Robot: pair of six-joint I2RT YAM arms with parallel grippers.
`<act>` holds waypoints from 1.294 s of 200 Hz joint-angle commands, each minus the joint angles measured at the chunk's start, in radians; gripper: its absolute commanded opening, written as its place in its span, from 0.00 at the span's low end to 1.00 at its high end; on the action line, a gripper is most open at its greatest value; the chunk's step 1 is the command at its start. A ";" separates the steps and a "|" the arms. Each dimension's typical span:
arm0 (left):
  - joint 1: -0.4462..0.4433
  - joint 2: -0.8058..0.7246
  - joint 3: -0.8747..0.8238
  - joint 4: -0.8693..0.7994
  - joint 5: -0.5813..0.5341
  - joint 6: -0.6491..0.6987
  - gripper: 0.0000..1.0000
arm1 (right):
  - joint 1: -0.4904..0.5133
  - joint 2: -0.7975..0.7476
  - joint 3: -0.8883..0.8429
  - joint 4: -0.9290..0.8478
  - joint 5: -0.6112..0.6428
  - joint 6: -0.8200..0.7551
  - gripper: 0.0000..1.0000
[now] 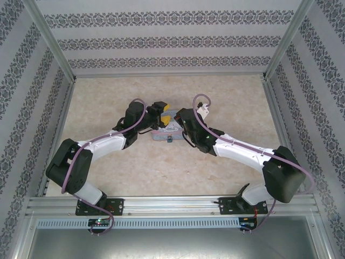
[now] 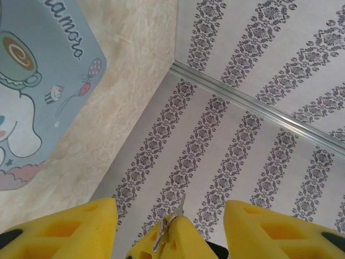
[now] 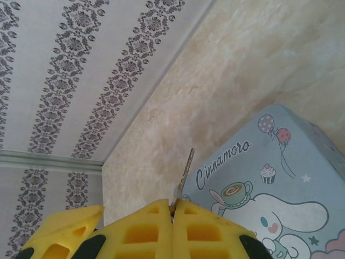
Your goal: Unlock a padlock with a key
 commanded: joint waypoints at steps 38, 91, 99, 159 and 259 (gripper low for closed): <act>-0.030 0.040 0.049 0.075 -0.028 -0.053 0.45 | 0.015 0.012 0.017 0.042 0.062 0.023 0.00; -0.046 0.064 0.073 0.078 -0.034 -0.056 0.41 | 0.014 0.019 0.010 0.052 0.057 0.032 0.00; -0.048 0.064 0.073 0.077 -0.037 -0.056 0.40 | 0.015 0.019 0.009 0.053 0.055 0.032 0.00; -0.060 0.079 0.091 0.077 -0.037 -0.055 0.31 | 0.013 0.018 -0.006 0.061 0.054 0.042 0.00; -0.065 0.081 0.083 0.057 -0.057 -0.047 0.21 | 0.001 0.011 -0.028 0.067 0.053 0.050 0.00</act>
